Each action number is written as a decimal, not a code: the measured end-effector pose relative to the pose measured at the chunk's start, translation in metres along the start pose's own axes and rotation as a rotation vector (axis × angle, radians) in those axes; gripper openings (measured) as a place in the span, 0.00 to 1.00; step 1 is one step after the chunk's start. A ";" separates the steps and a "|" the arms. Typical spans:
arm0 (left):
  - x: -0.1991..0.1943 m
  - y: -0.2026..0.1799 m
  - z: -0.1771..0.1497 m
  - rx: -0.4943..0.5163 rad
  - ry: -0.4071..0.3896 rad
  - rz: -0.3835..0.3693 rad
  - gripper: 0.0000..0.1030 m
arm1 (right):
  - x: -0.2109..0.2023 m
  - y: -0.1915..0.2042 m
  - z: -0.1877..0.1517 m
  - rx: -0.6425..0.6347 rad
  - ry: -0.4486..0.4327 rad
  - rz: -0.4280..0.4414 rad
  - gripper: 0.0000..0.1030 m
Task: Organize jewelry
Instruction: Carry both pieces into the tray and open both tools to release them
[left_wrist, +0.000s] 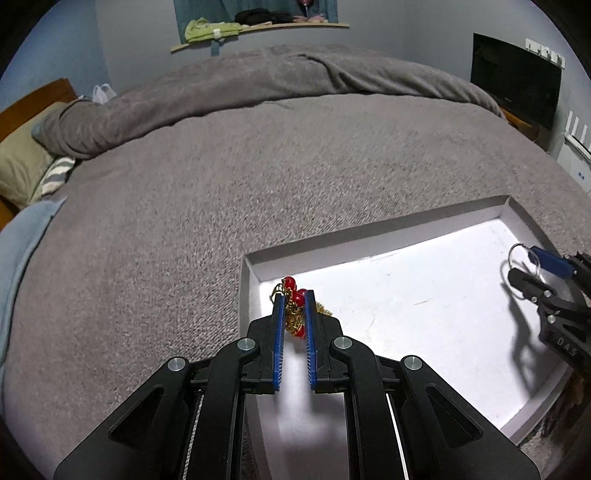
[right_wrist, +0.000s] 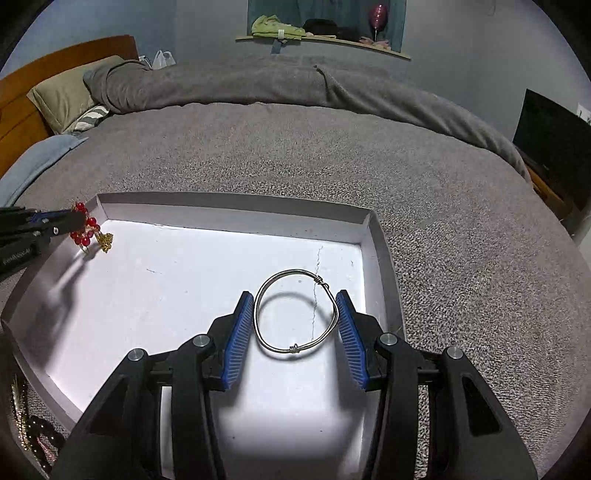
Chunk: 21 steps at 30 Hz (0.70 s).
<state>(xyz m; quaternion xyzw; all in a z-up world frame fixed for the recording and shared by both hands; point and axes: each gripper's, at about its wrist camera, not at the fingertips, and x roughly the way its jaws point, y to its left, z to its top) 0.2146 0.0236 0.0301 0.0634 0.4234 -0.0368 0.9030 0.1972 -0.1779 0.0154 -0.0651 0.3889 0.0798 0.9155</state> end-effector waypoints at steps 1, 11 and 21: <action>0.001 0.001 -0.001 -0.003 0.002 -0.002 0.11 | 0.000 0.000 0.000 0.003 0.000 0.002 0.45; -0.010 0.005 -0.003 -0.027 -0.035 -0.012 0.33 | -0.006 -0.001 0.003 0.017 -0.027 0.013 0.57; -0.054 0.000 -0.007 -0.033 -0.143 0.002 0.66 | -0.037 -0.011 0.001 0.067 -0.134 0.014 0.88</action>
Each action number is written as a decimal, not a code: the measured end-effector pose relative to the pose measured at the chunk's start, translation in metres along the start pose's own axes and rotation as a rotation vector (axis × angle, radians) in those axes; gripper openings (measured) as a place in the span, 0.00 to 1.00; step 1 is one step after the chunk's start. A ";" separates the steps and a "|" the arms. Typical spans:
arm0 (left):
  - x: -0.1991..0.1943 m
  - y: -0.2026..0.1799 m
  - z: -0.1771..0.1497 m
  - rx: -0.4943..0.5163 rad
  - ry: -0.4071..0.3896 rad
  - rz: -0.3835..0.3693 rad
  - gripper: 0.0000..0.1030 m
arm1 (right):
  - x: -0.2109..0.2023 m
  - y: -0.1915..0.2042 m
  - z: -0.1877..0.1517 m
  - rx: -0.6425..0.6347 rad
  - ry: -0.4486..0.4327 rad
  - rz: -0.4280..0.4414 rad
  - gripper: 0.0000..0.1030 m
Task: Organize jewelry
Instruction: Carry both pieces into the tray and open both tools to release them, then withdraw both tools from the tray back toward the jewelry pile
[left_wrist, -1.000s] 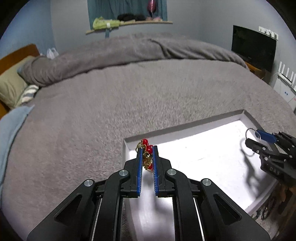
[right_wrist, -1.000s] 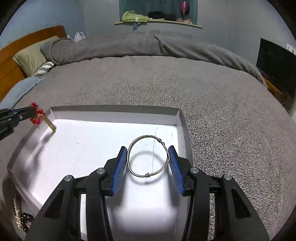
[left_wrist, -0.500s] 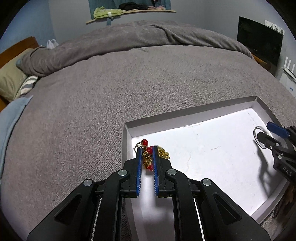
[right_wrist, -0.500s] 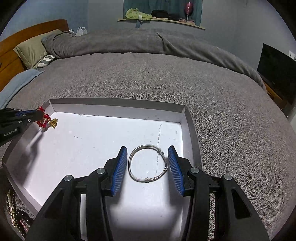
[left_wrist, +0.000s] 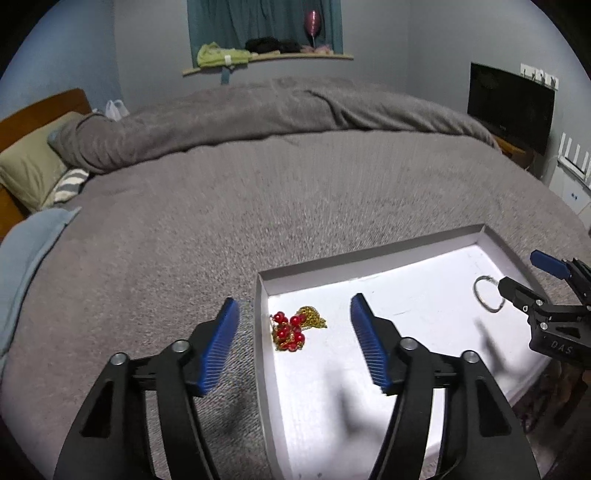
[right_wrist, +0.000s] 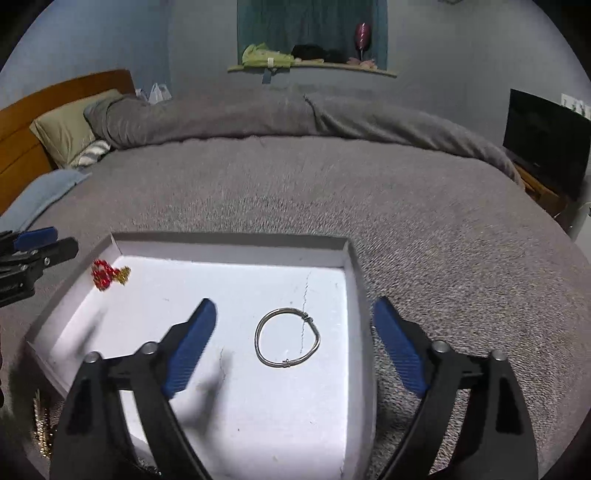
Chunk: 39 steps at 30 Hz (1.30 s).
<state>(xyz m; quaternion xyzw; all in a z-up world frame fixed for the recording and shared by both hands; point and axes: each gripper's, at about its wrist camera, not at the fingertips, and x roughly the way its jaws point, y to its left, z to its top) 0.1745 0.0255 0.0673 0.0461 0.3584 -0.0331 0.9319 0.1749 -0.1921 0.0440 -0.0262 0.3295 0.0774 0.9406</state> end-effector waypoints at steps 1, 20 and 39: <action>-0.005 0.000 -0.001 0.000 -0.011 0.004 0.71 | -0.005 -0.002 0.000 0.001 -0.014 -0.003 0.92; -0.107 0.010 -0.041 -0.060 -0.167 0.019 0.91 | -0.090 0.002 -0.025 -0.043 -0.246 -0.083 0.95; -0.128 -0.002 -0.124 -0.036 -0.143 -0.033 0.92 | -0.117 -0.028 -0.086 0.011 -0.181 -0.016 0.95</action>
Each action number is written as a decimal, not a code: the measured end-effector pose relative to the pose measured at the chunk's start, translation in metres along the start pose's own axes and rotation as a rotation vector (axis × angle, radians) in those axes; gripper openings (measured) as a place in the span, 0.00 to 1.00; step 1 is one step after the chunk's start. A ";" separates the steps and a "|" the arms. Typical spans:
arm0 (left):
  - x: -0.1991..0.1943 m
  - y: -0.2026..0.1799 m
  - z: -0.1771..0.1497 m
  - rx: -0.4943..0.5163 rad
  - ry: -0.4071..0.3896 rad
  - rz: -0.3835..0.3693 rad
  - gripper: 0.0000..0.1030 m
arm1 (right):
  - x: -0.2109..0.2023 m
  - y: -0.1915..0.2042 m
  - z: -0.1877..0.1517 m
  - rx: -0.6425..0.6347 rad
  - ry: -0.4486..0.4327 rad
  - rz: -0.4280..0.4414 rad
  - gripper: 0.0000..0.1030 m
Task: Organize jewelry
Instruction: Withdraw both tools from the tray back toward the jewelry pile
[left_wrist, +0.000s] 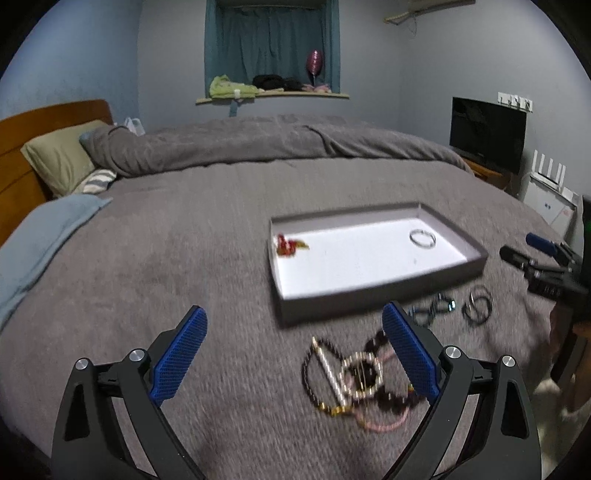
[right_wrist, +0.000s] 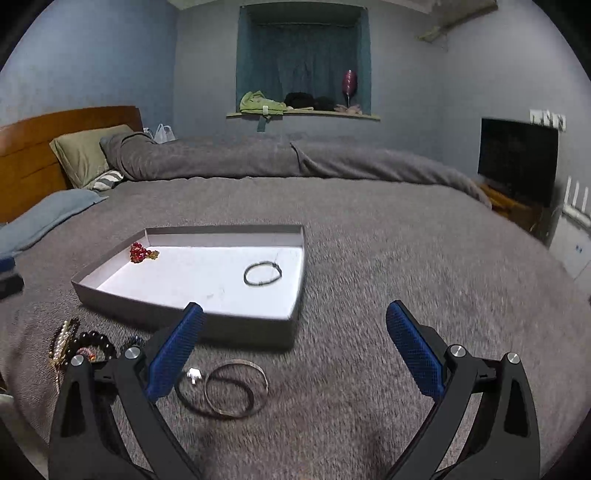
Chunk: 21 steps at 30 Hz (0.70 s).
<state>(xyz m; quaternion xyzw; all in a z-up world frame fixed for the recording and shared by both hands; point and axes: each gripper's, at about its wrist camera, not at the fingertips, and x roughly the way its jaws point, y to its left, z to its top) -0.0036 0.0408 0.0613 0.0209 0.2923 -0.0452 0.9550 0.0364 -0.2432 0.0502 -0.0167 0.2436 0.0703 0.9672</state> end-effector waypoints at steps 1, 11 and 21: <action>0.002 -0.001 -0.007 -0.002 0.011 -0.013 0.92 | -0.001 -0.004 -0.004 0.016 0.006 0.010 0.95; 0.020 -0.031 -0.041 0.074 0.065 -0.174 0.90 | 0.004 -0.012 -0.029 0.102 0.090 0.076 0.95; 0.026 -0.033 -0.048 0.105 0.052 -0.180 0.79 | 0.003 0.007 -0.040 0.053 0.126 0.111 0.95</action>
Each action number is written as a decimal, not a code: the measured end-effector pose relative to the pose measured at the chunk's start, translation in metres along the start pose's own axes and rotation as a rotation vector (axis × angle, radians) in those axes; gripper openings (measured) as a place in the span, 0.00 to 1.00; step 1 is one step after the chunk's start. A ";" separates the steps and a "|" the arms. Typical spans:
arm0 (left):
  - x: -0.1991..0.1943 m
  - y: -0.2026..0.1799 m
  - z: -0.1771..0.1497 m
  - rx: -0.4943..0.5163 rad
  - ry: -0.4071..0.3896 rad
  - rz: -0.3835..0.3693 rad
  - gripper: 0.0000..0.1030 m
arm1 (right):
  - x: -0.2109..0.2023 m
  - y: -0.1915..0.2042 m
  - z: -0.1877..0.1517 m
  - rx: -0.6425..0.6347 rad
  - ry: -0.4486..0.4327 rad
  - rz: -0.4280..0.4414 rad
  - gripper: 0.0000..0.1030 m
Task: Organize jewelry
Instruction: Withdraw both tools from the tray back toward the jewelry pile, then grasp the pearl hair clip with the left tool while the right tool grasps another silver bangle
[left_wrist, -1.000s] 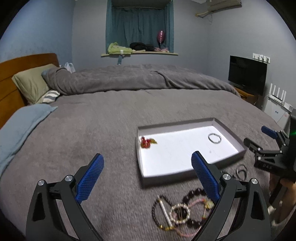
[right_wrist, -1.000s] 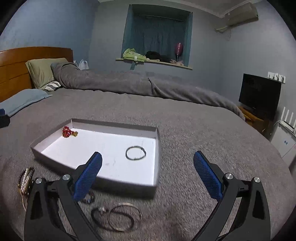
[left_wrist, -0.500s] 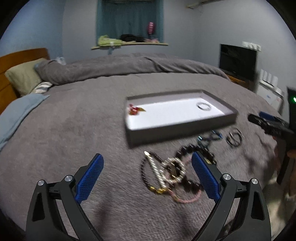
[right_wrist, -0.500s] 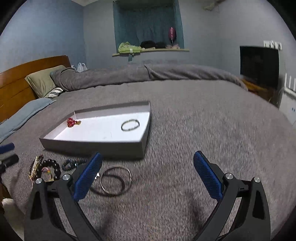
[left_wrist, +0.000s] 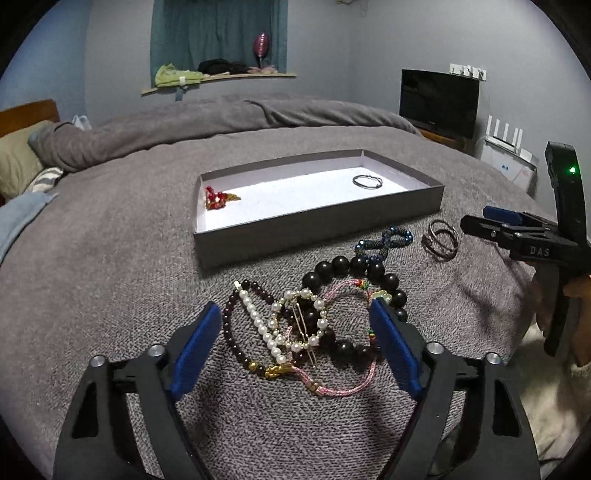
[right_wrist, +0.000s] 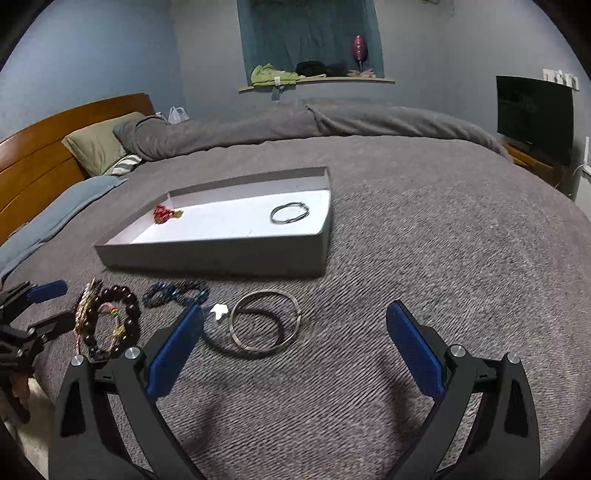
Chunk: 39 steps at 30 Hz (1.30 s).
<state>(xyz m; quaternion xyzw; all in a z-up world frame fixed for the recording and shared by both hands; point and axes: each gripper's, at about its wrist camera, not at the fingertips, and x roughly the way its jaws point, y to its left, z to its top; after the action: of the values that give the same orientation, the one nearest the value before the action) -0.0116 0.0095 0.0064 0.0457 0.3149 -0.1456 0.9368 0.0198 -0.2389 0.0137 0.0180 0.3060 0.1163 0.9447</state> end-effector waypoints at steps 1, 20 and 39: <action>-0.002 0.002 0.000 -0.001 -0.006 -0.002 0.78 | 0.000 0.002 -0.001 -0.007 0.000 0.005 0.95; 0.023 0.001 0.001 0.000 0.061 -0.015 0.43 | 0.010 0.029 -0.006 -0.114 0.046 0.063 0.95; 0.022 0.004 -0.002 -0.016 0.062 -0.021 0.38 | 0.038 0.018 -0.005 -0.070 0.108 -0.033 0.63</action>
<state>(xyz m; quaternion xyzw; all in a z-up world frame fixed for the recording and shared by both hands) 0.0046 0.0084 -0.0086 0.0394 0.3455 -0.1516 0.9253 0.0432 -0.2124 -0.0099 -0.0265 0.3525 0.1121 0.9287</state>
